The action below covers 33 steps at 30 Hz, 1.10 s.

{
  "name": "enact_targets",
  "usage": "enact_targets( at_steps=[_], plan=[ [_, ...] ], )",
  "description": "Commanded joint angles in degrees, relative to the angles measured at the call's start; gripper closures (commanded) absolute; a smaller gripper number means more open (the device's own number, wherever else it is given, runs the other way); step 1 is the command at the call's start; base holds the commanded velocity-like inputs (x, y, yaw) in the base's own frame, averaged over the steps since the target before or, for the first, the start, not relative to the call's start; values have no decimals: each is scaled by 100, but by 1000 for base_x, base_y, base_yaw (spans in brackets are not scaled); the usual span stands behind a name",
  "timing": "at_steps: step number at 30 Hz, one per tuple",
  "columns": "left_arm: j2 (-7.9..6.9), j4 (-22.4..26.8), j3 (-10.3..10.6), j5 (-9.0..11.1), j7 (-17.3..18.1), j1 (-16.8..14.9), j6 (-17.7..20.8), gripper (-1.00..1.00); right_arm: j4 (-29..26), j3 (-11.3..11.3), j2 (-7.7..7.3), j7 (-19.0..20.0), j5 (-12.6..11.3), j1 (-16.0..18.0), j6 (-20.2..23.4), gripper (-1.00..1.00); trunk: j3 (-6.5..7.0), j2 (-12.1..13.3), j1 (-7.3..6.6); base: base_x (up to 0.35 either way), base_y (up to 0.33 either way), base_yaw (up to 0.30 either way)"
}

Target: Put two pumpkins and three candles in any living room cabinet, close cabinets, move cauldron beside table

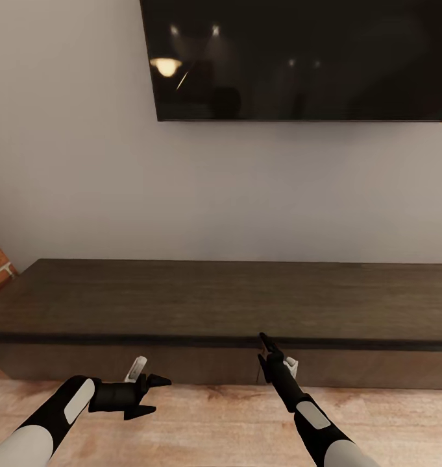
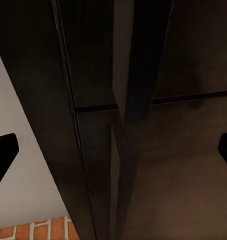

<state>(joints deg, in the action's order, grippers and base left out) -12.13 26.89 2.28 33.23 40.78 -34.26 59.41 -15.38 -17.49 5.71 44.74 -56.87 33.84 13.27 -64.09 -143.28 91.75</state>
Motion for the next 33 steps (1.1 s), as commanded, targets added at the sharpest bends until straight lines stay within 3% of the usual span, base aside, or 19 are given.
enact_targets(
  at_steps=[1,7,8,33],
  plan=[
    [0,0,0,0,0,1,0,-100,0,0,0,0,-3,0,0,-100,0,0,0,5,0,0],
    [0,0,-6,0,0,1,0,-100,0,8,0,0,1,0,0,-100,0,0,0,1,0,0],
    [0,0,-4,0,0,2,0,-100,0,8,0,0,1,0,3,100,0,0,0,0,0,0],
    [0,0,-4,0,0,-1,0,-100,0,8,0,-1,1,0,9,100,0,0,0,-11,0,0]
  ],
)
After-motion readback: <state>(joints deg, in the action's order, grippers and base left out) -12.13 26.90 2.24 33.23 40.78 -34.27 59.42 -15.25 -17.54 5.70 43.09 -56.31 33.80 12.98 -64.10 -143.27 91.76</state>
